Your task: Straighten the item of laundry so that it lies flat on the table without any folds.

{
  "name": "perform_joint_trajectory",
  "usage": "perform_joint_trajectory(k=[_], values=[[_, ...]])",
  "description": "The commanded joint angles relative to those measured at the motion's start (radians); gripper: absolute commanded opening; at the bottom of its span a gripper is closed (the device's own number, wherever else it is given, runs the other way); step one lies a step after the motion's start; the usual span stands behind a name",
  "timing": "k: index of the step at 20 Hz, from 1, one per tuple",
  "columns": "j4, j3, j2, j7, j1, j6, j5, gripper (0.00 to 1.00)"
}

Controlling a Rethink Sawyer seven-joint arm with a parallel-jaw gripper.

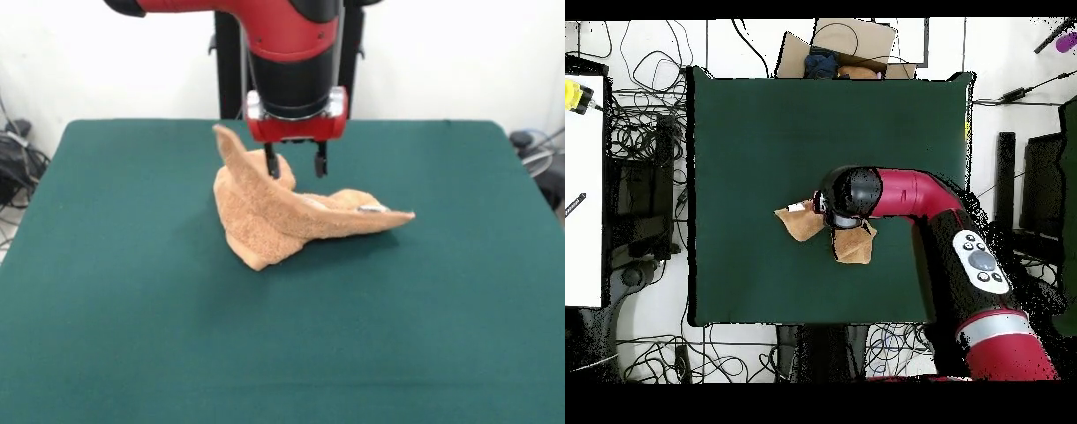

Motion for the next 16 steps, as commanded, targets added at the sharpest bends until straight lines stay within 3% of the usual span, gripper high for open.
perform_joint_trajectory(k=[1,16], values=[[-0.026,0.150,0.044,-0.392,-0.075,-0.080,-0.159,1.00],[-0.022,0.170,-0.031,-0.382,-0.060,0.034,-0.111,1.00]])
